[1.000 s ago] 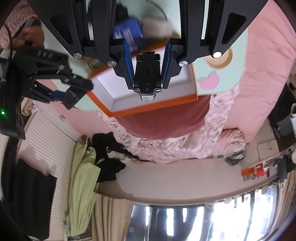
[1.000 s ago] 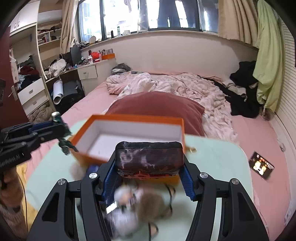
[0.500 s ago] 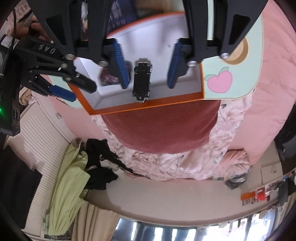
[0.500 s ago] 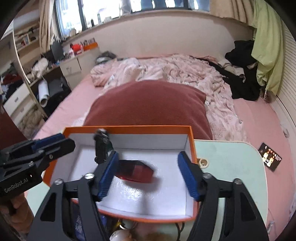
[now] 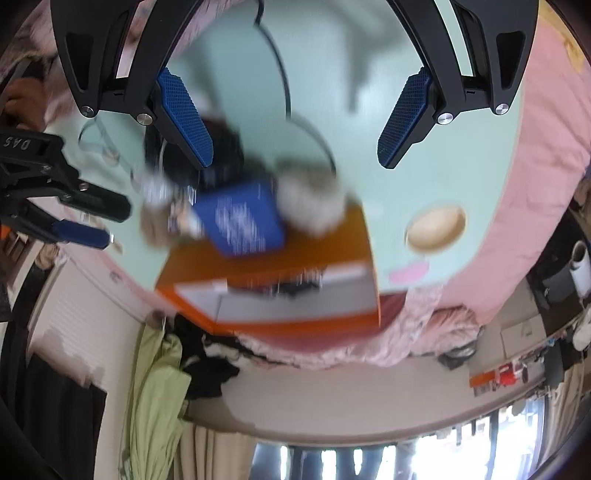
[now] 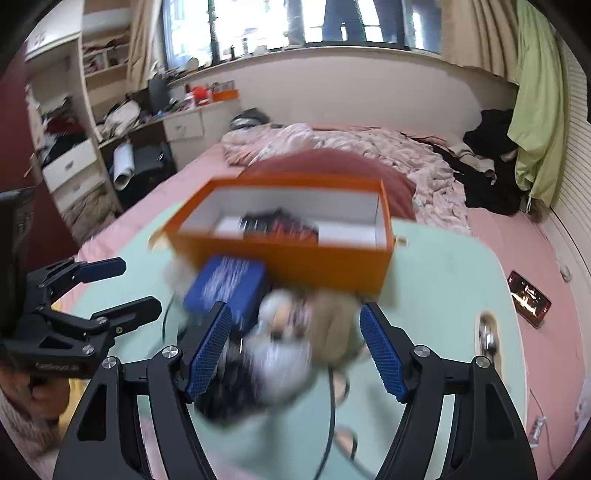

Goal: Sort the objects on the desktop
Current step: 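Withdraw both grippers and move the left gripper toward the black fabric bag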

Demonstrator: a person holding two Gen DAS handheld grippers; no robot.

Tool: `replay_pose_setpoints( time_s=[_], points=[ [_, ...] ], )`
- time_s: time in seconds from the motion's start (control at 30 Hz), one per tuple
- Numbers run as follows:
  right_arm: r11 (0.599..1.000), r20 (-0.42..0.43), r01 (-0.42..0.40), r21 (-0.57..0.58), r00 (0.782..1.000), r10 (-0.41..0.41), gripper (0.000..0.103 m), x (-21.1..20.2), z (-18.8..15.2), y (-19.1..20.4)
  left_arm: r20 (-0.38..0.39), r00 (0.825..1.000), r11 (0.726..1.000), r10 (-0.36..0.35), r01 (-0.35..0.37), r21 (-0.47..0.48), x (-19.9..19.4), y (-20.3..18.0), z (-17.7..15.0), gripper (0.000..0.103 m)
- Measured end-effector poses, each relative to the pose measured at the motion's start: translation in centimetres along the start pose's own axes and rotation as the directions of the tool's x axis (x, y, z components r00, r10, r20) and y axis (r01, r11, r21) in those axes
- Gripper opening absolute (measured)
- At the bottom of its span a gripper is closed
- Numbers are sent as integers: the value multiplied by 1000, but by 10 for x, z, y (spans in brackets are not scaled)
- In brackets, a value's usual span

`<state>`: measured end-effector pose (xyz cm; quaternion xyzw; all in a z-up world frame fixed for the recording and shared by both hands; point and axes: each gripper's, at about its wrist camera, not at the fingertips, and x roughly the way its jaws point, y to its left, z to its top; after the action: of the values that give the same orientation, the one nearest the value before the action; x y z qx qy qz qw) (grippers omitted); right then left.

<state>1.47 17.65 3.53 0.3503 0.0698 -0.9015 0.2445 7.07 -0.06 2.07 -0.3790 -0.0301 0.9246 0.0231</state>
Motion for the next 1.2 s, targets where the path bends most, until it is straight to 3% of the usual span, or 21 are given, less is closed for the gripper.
replay_pose_setpoints(
  time_s=[0.2, 0.27, 0.3, 0.37, 0.47, 0.9, 1.07, 1.2],
  points=[
    [996, -63, 87, 4, 994, -87, 73, 11, -49, -12, -47, 997, 998, 55, -56, -15, 13, 8, -32, 91],
    [994, -95, 103, 39, 991, -99, 73, 22, -57, -18, -71, 991, 993, 115, -116, -1, 21, 7, -34, 98],
    [992, -101, 117, 40, 988, -113, 79, 26, -60, -19, -74, 991, 993, 115, -115, -1, 22, 6, -34, 103],
    [989, -86, 149, 17, 985, -147, 87, 28, -62, -14, -80, 991, 995, 104, -105, -3, 25, 7, -35, 103],
    [993, -105, 117, 7, 988, -116, 103, 33, -61, -13, -72, 992, 995, 102, -102, 0, 27, 6, -37, 103],
    [996, -81, 94, -9, 992, -94, 103, 33, -64, -16, -69, 993, 995, 99, -99, 3, 26, 6, -35, 103],
    [996, -62, 85, -8, 994, -86, 103, 33, -67, -16, -4, 1000, 1000, -6, 7, 25, 8, -4, -25, 103],
    [996, -58, 84, -8, 995, -84, 103, 32, -68, -15, 20, 990, 990, -137, 137, 22, -1, -21, -2, 100]
  ],
)
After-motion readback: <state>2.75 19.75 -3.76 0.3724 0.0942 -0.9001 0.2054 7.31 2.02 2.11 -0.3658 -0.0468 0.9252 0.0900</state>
